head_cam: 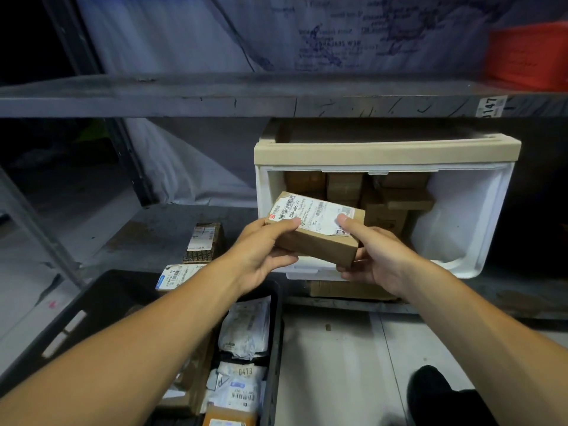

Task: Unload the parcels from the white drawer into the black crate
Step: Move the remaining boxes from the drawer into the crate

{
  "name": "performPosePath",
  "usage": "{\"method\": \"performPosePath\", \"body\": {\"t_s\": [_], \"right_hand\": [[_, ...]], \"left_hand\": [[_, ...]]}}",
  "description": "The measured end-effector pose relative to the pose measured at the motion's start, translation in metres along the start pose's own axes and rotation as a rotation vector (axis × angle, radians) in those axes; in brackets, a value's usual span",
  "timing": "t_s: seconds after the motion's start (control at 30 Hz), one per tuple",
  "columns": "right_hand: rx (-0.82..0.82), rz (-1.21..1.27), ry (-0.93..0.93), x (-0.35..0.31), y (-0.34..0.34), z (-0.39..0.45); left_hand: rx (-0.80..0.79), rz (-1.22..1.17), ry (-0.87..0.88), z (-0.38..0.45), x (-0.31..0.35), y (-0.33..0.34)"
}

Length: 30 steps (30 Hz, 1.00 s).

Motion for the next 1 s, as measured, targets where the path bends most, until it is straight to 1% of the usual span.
{"method": "performPosePath", "body": {"t_s": [0.1, 0.17, 0.3, 0.4, 0.5, 0.6, 0.8, 0.9, 1.0], "right_hand": [[-0.057, -0.050, 0.016, 0.000, 0.001, 0.000], [-0.096, -0.052, 0.010, -0.002, 0.000, -0.001], [-0.136, -0.086, -0.027, -0.006, 0.002, -0.006], [-0.192, -0.113, -0.006, -0.006, 0.005, -0.008], [-0.243, -0.151, 0.023, -0.003, 0.010, -0.010], [-0.282, -0.127, 0.051, 0.004, 0.016, -0.010], [-0.235, -0.048, 0.060, 0.011, 0.024, 0.000], [-0.212, 0.006, 0.028, 0.013, 0.039, 0.003], [-0.230, 0.047, 0.030, 0.019, 0.059, 0.006]], "left_hand": [[0.066, -0.062, 0.016, 0.004, -0.001, -0.001], [0.082, -0.093, 0.026, 0.008, 0.000, -0.005], [0.079, -0.024, 0.011, 0.010, 0.003, -0.012], [0.082, -0.019, 0.007, 0.011, 0.005, -0.015], [0.116, -0.030, 0.057, 0.013, 0.006, -0.014], [0.134, -0.040, 0.060, 0.014, 0.000, -0.010], [0.056, 0.027, 0.049, 0.005, -0.014, -0.017], [0.072, 0.055, 0.057, -0.003, -0.013, -0.033], [0.115, 0.082, 0.065, -0.011, -0.011, -0.056]]}}
Point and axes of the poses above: each hand's wrist, its own z-axis towards the middle knuckle, its own y-axis out of the palm, x = y × z, the point moved 1 cm from there along z, towards the middle knuckle, and after that the axes turned 11 degrees about z, right-handed, at the moved point
